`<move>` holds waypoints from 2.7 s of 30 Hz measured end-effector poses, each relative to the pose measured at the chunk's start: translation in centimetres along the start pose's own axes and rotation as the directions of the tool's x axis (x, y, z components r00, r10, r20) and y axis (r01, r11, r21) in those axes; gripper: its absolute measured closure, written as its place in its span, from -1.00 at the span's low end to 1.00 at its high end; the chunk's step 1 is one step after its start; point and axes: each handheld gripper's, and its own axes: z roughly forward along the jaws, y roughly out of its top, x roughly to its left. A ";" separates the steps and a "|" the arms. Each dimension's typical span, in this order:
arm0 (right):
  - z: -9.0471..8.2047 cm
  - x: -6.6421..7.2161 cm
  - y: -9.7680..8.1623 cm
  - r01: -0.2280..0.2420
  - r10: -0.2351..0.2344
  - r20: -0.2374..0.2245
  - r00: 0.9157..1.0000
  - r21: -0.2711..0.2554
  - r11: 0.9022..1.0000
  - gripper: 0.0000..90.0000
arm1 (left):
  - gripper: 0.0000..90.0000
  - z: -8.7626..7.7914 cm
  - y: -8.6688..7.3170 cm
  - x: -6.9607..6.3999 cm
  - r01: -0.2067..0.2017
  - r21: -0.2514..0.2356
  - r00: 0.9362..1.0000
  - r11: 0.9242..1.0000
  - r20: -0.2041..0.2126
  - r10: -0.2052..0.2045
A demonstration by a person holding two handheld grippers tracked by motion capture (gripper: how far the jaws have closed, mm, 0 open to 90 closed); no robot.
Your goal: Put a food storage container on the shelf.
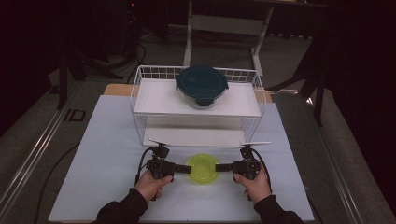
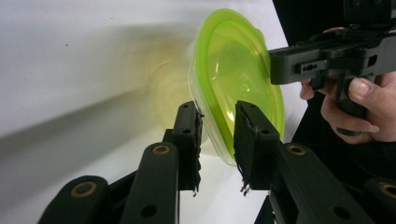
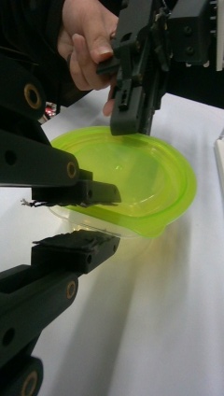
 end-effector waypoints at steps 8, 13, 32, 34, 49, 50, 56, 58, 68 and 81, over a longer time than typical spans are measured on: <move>0.1 0.2 -0.4 -0.013 0.013 -0.025 1.000 0.022 1.000 0.73 | 0.66 0.1 -0.2 -0.3 0.025 0.021 1.000 0.999 -0.004 -0.025; 0.1 0.5 -0.7 -0.001 0.001 -0.027 1.000 0.021 1.000 0.75 | 0.71 0.1 -0.3 -0.5 0.046 0.026 0.999 0.999 -0.016 -0.046; -1.4 3.4 -0.4 0.069 -0.070 -0.013 0.997 -0.015 0.997 0.81 | 0.79 -2.5 0.2 -2.6 0.004 -0.006 1.000 1.000 -0.002 -0.004; -1.7 3.8 -0.3 0.074 -0.074 -0.018 0.997 -0.022 0.997 0.81 | 0.79 -3.0 0.3 -3.0 -0.005 -0.014 1.000 1.000 0.004 0.005; -5.9 8.8 1.8 0.170 -0.173 -0.022 0.985 -0.110 0.979 0.81 | 0.80 -7.3 2.8 -8.1 -0.097 -0.107 0.995 0.990 0.007 0.098; -6.2 9.1 2.0 0.176 -0.179 -0.018 0.984 -0.115 0.978 0.81 | 0.80 -7.6 3.1 -8.4 -0.102 -0.112 0.995 0.989 0.004 0.103; -8.0 11.4 4.1 0.206 -0.212 -0.019 0.977 -0.150 0.967 0.81 | 0.80 -9.7 5.2 -10.5 -0.136 -0.145 0.990 0.980 0.000 0.138; -8.6 12.2 4.8 0.220 -0.226 -0.015 0.974 -0.161 0.962 0.81 | 0.80 -10.4 5.9 -11.1 -0.149 -0.158 0.989 0.976 -0.006 0.150; -10.5 15.3 8.2 0.253 -0.261 -0.013 0.965 -0.213 0.944 0.81 | 0.80 -13.3 9.4 -13.4 -0.177 -0.201 0.984 0.964 -0.017 0.177; -11.8 18.1 12.9 0.265 -0.267 0.029 0.963 -0.262 0.928 0.81 | 0.80 -15.5 14.0 -15.1 -0.189 -0.252 0.982 0.949 -0.071 0.177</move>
